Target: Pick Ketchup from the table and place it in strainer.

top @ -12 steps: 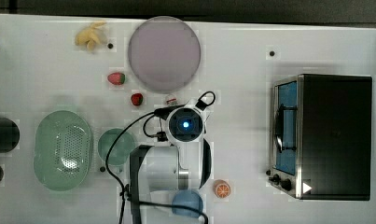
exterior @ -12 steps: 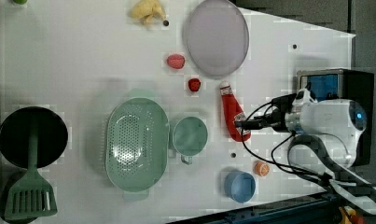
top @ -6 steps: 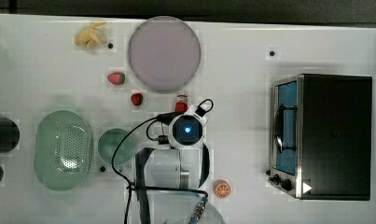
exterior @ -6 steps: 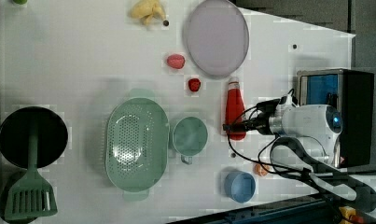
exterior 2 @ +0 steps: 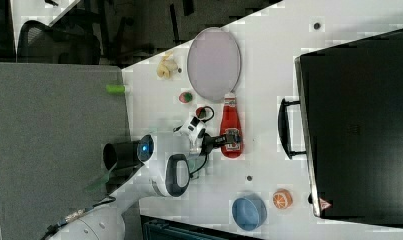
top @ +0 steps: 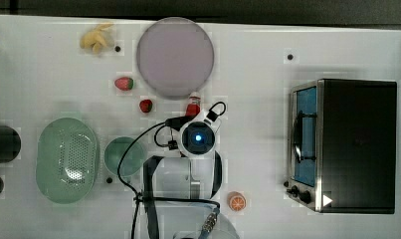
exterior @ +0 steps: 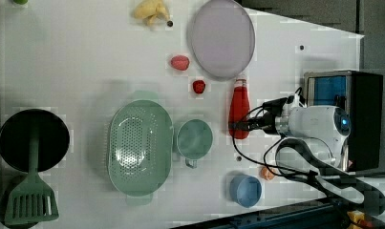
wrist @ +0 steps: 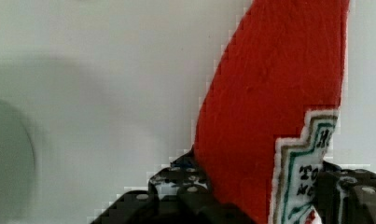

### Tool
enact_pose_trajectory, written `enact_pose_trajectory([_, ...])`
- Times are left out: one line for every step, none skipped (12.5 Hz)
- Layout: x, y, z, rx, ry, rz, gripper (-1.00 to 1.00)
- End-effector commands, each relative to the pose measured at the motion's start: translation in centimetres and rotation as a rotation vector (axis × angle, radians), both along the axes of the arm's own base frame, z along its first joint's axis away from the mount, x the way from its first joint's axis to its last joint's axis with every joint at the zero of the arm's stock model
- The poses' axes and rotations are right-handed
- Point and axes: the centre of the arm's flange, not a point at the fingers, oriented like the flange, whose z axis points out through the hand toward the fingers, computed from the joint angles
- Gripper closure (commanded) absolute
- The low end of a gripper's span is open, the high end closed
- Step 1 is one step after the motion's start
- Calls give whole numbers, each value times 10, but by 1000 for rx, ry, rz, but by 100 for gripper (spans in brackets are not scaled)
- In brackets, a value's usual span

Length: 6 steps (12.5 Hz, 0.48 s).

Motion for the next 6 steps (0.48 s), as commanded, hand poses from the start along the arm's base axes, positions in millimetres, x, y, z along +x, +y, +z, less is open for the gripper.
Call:
enact_pose_trajectory([13, -7, 29, -7, -51, 18, -20])
enact_pose_trajectory([15, -9, 44, -13, -50, 16, -20])
enact_pose_trajectory([15, -11, 62, -20, -34, 17, -20])
enact_pose_trajectory([15, -11, 86, -27, -20, 21, -20])
enact_pose_trajectory([15, -10, 113, -34, -14, 25, -20])
enact_pose_trajectory([15, -9, 141, -42, -11, 30, -20])
